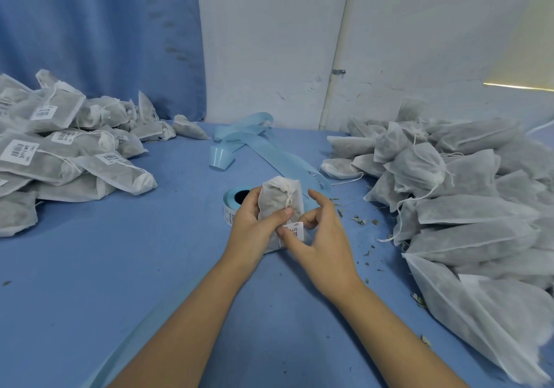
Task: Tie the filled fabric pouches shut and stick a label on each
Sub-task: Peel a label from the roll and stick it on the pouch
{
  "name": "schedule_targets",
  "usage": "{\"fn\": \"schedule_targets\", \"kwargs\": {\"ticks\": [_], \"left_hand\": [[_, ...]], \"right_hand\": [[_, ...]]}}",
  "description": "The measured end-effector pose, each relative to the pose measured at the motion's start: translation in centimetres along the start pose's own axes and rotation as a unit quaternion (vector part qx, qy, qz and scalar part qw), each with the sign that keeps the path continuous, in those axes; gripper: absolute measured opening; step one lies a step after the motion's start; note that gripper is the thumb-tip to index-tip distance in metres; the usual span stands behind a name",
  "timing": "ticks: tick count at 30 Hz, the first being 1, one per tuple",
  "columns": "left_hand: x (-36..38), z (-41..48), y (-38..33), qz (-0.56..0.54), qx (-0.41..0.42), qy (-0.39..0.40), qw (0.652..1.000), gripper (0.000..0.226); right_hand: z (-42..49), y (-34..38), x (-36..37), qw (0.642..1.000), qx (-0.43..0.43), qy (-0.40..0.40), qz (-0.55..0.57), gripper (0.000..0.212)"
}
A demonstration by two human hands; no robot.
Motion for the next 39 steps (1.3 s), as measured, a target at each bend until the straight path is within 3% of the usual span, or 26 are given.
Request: {"fn": "schedule_targets", "kwargs": {"ticks": [5,11,17,20,24,29,32,35,39], "left_hand": [[-0.1,0.1,0.3,-0.036,-0.025,-0.009,0.999,0.028],[0.8,0.0,1.0,-0.098,-0.065,0.012,0.993,0.024],[1.1,-0.1,1.1,-0.116,-0.083,0.028,0.989,0.050],[1.3,-0.2,1.1,-0.132,-0.092,0.040,0.986,0.050],[1.3,-0.2,0.9,-0.143,-0.083,0.050,0.985,0.048],[1.8,-0.2,0.2,-0.196,-0.077,0.080,0.974,0.037],[1.8,-0.1,0.0,-0.207,-0.079,0.091,0.971,0.034],[1.4,0.0,0.1,-0.196,-0.081,0.076,0.974,0.036],[1.2,0.1,0.3,-0.126,-0.071,0.063,0.987,0.049]], "right_hand": [[0.1,-1.1,0.0,0.998,0.035,-0.016,0.056,0.080],[-0.1,-1.9,0.8,0.970,0.097,0.040,0.219,0.056],[-0.1,-1.9,0.9,0.960,0.103,0.044,0.255,0.049],[-0.1,-1.9,0.9,0.959,0.105,0.048,0.259,0.046],[0.2,-1.4,0.9,0.950,0.107,0.046,0.291,0.026],[0.2,-1.5,1.1,0.913,0.150,0.052,0.376,0.033],[0.1,-1.6,1.5,0.880,0.178,0.051,0.437,0.026],[0.0,-1.5,1.9,0.850,0.196,0.048,0.486,0.023],[0.0,-2.1,1.0,0.844,0.204,-0.012,0.496,0.024]]}}
Point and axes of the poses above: each hand's wrist, its own z-axis towards the middle knuckle, its own x-axis out of the palm, y = z × x, the point moved 8 cm from there along z, towards the middle knuckle, and after that the axes turned 10 degrees about z, right-handed, at the moved point
